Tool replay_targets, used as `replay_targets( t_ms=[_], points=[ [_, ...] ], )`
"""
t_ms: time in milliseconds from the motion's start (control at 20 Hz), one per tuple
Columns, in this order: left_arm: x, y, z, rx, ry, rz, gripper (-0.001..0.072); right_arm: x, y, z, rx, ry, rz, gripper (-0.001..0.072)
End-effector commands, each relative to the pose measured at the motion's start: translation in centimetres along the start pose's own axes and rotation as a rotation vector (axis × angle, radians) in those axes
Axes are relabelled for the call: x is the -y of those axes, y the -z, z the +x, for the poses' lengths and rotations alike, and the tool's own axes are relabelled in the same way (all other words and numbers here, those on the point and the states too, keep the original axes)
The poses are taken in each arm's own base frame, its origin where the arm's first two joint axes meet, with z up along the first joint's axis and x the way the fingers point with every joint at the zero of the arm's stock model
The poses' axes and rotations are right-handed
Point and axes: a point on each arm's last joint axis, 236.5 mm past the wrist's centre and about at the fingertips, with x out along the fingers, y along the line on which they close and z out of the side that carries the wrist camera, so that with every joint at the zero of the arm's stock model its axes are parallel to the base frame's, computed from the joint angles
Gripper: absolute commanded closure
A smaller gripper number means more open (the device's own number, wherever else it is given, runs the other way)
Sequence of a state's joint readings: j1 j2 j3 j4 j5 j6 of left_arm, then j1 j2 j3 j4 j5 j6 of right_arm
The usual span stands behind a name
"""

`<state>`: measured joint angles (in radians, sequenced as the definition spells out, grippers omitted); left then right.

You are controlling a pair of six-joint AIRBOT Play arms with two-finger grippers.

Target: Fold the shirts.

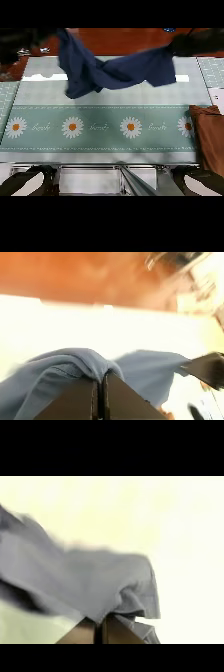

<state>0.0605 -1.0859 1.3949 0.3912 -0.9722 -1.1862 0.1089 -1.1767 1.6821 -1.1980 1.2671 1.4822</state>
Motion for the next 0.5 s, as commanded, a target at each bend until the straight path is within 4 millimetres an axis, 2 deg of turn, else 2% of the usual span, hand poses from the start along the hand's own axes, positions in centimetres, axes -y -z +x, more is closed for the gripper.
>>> replay_targets(
  t_ms=[0,100,150,250,350,450],
  points=[
    [8.4,-6.2,-5.6,0.115,0.059,0.208,0.0684,-0.3,-5.2,-12.6,0.274,0.167,-0.122,0.0687],
    [11.1,-7.8,-9.4,0.169,-0.019,0.344,0.0684,-0.3,-5.6,-19.2,0.401,0.277,-0.165,0.0687],
    [11.9,-8.3,-11.3,0.2,-0.082,0.392,0.0684,0.0,-5.2,-22.3,0.453,0.334,-0.172,0.0687],
    [13.2,-8.8,-15.1,0.272,-0.211,0.478,0.0684,0.8,-3.6,-27.3,0.517,0.435,-0.136,0.0687],
    [14.2,-8.5,-18.6,0.328,-0.345,0.564,0.0684,1.2,-0.9,-30.2,0.513,0.485,-0.081,0.0687],
    [15.0,-7.9,-21.4,0.37,-0.462,0.608,0.0684,1.3,2.9,-30.4,0.41,0.486,-0.03,0.0687]
  ],
)
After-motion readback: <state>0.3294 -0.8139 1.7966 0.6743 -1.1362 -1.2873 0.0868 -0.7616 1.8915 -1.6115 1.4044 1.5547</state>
